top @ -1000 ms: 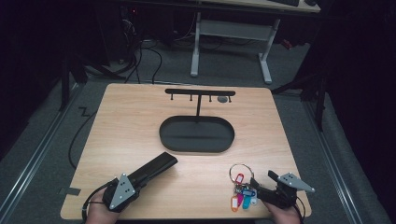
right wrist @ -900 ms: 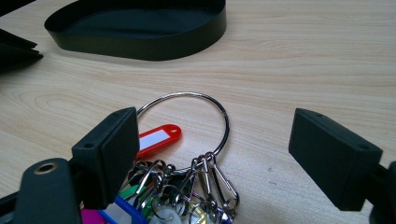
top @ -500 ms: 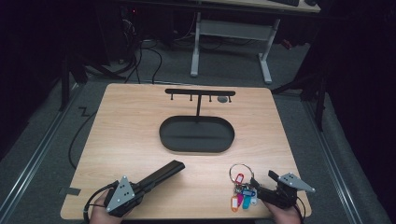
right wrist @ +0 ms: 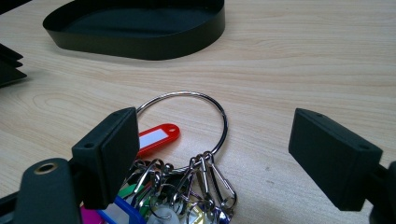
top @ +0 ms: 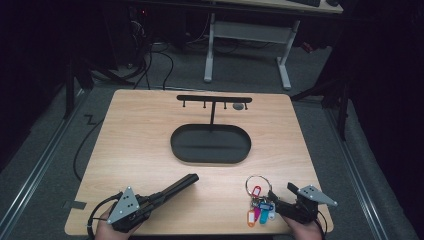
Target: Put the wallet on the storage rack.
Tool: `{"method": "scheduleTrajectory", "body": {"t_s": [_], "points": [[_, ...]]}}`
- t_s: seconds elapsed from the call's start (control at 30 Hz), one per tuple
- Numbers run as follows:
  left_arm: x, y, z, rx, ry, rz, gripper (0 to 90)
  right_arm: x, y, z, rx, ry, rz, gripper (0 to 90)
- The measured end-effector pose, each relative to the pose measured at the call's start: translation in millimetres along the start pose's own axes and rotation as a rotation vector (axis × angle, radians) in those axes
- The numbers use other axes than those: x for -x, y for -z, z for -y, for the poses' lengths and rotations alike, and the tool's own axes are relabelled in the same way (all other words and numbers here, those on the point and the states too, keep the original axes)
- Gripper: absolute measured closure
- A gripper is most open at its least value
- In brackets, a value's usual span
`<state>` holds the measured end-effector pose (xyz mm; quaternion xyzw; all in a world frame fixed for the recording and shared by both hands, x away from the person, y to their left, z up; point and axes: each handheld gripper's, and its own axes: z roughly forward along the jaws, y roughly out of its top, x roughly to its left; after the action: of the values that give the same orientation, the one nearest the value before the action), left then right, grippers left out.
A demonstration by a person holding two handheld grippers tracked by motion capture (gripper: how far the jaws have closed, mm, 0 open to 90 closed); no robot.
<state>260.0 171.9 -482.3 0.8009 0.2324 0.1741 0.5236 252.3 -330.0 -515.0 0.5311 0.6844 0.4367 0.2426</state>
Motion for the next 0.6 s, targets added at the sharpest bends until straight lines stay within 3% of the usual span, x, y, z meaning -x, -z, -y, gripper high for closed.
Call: {"method": "scheduleTrajectory", "body": {"t_s": [0.27, 0.6], "points": [[-8.8, -2.2, 4.8, 0.015, 0.045, -0.001, 82.2, -0.7, -0.6, 0.4, -0.005, -0.004, -0.002, 16.5], [-30.5, -0.7, 9.3, 0.053, 0.108, -0.047, 81.1, -0.9, -3.2, 1.2, -0.011, -0.011, -0.007, 16.5]]}}
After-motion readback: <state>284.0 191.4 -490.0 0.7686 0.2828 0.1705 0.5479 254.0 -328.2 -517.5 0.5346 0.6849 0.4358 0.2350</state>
